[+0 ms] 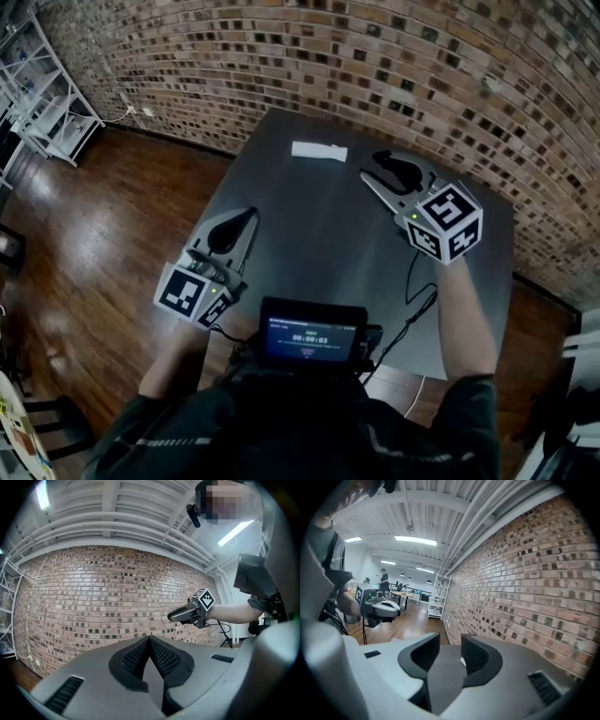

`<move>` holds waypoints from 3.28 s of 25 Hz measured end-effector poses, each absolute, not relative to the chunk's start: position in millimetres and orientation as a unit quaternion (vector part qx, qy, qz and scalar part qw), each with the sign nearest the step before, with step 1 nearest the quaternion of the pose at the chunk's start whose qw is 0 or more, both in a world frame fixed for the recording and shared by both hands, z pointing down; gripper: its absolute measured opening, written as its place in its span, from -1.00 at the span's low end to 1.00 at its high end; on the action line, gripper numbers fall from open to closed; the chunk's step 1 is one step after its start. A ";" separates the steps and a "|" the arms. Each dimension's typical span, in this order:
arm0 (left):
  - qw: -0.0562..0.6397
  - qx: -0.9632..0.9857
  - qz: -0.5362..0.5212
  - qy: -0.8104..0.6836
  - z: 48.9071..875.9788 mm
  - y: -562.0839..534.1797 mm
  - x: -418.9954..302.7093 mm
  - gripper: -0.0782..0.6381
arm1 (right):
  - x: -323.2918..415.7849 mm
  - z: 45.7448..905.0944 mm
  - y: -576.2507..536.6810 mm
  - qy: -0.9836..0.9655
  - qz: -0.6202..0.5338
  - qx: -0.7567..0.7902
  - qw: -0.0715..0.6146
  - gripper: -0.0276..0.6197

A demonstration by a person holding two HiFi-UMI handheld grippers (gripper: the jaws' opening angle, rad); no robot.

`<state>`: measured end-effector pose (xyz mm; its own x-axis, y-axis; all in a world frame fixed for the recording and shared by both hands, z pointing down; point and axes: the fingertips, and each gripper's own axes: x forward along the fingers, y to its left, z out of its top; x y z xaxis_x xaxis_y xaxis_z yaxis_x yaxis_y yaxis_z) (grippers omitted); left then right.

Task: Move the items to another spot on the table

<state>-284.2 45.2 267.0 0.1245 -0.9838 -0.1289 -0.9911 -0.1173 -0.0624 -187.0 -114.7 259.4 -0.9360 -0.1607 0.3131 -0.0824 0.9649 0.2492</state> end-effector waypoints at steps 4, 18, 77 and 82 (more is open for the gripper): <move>0.069 -0.739 0.030 0.669 265.8 21.5 -312.5 -0.77 | -224.3 266.4 -146.1 -0.975 -0.119 0.042 0.185 -0.45; 0.027 -0.743 0.032 0.668 312.6 -83.7 -379.9 -0.77 | -340.0 379.8 -247.0 -0.947 -0.113 -0.044 0.297 -0.23; -0.106 -0.723 0.029 0.682 462.4 -187.2 -474.7 -0.77 | -443.2 629.4 -361.4 -0.874 -0.145 -0.062 0.460 -0.05; -0.090 -0.728 0.034 0.679 439.9 -172.2 -459.5 -0.77 | -436.5 579.1 -341.0 -0.883 -0.160 -0.053 0.437 -0.05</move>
